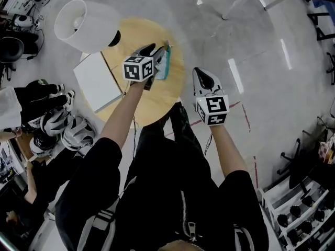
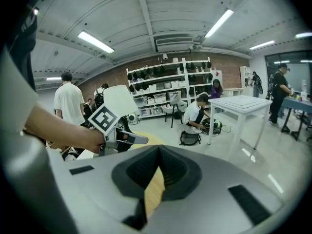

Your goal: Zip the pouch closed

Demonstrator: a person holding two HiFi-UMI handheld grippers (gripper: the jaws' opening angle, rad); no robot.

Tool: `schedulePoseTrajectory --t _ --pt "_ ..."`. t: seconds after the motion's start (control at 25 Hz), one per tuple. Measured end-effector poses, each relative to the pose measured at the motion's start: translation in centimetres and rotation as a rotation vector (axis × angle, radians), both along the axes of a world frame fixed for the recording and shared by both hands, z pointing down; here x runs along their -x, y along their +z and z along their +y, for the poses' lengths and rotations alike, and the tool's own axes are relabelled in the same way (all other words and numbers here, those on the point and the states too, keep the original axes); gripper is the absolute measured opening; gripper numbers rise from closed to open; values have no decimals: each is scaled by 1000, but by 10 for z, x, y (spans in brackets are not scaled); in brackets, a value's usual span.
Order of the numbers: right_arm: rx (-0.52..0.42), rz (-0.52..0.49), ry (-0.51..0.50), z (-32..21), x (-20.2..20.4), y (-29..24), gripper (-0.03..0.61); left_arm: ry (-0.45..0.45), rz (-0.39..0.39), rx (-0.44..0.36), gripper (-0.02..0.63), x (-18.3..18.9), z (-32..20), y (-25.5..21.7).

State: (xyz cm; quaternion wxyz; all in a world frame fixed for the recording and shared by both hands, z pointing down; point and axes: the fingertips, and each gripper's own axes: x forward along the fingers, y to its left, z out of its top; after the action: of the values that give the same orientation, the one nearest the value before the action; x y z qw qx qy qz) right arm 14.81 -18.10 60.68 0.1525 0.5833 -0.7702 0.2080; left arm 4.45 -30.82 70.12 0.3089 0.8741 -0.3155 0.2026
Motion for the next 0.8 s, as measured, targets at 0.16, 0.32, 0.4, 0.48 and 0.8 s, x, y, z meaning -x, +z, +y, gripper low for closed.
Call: schedulePoseTrajectory --t 0.16,0.32,0.4,0.48,0.8 --pt "23 6 25 2 -11 9 5 -19 -5 129 207 -13 -17 35" --pt "44 10 48 7 -23 15 5 -50 -39 229 228 -23 -27 64" --pt "57 11 59 9 -31 19 5 -89 -25 294 235 -31 -33 76" --pt "71 10 68 12 -38 22 5 -110 -30 337 235 -39 -37 86" --pt "102 0 92 19 -48 30 5 -162 -126 381 36 -33 -41 111"
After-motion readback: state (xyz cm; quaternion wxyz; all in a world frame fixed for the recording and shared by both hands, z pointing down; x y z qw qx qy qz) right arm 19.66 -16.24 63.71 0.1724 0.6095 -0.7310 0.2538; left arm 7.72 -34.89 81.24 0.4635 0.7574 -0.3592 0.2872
